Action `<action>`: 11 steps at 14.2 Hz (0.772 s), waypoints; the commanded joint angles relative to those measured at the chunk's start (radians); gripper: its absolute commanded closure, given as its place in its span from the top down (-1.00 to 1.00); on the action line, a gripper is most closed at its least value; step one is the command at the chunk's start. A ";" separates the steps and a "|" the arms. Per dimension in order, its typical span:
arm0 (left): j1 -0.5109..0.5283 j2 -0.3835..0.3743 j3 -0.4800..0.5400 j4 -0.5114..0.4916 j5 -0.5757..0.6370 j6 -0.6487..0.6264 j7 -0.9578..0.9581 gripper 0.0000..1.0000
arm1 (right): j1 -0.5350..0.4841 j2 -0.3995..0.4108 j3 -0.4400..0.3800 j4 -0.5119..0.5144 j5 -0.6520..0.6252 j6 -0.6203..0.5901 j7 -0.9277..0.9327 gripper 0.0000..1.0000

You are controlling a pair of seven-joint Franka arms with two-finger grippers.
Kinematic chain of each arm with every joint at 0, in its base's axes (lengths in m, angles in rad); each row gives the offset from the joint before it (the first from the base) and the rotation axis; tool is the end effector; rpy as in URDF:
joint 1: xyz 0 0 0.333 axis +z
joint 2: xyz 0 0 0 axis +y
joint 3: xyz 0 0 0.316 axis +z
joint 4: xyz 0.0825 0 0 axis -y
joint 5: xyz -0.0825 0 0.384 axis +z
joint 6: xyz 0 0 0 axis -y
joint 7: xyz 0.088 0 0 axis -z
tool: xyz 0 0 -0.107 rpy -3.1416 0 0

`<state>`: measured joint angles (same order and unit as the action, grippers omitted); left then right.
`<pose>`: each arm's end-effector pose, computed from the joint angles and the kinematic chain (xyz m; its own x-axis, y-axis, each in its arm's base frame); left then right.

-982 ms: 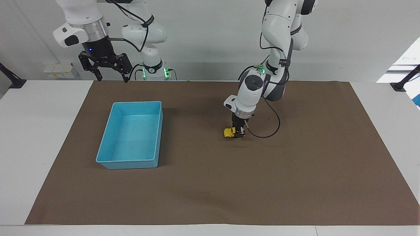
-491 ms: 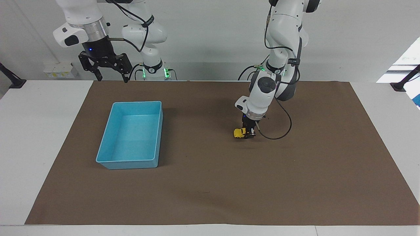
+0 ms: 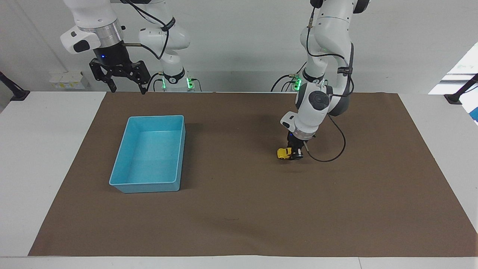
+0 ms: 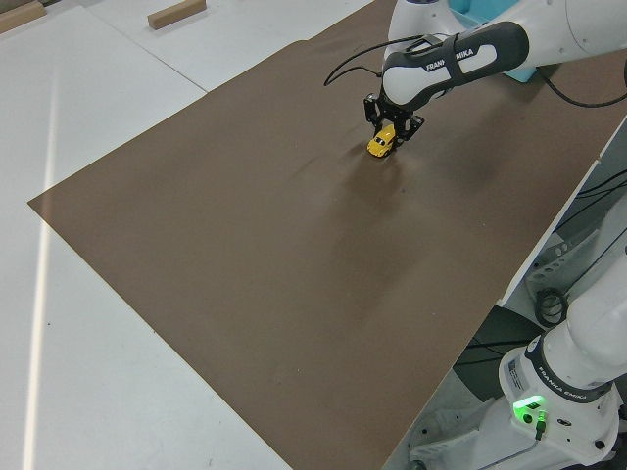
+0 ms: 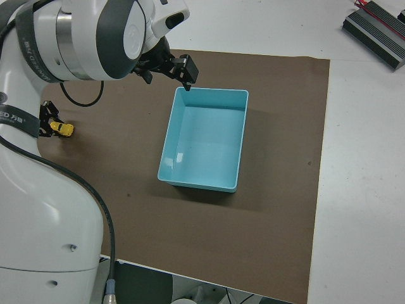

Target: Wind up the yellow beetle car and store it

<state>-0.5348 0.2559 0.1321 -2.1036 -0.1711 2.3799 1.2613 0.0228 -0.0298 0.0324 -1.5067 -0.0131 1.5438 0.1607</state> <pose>0.5317 -0.2299 0.2997 0.0250 -0.9957 0.0890 -0.9997 -0.0243 0.0083 0.5418 0.0288 0.6686 0.9921 -0.1057 0.0682 -0.1062 -0.9943 0.0031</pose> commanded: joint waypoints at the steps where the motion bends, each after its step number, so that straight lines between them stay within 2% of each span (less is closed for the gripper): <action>1: 0.047 0.023 0.001 -0.015 -0.002 0.039 0.059 -1.00 | -0.014 -0.013 0.003 -0.012 0.030 -0.005 -0.006 1.00; 8: 0.096 0.026 0.003 -0.010 -0.001 0.019 0.102 -1.00 | -0.014 -0.013 0.003 -0.012 0.028 -0.005 -0.006 1.00; 9: 0.092 0.023 0.003 0.000 -0.002 0.003 0.093 0.33 | -0.014 -0.013 0.003 -0.012 0.030 -0.005 -0.006 1.00; 10: 0.092 0.019 0.001 0.016 -0.002 -0.020 0.093 0.99 | -0.014 -0.013 0.003 -0.012 0.030 -0.007 -0.006 1.00; 11: 0.088 -0.013 0.001 0.030 -0.002 -0.059 0.087 1.00 | -0.014 -0.013 0.003 -0.012 0.030 -0.005 -0.006 1.00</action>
<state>-0.4557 0.2537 0.1347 -2.1073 -0.1710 2.3665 1.3319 0.0228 -0.0298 0.0325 -1.5067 -0.0131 1.5438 0.1607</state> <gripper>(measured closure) 0.295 0.000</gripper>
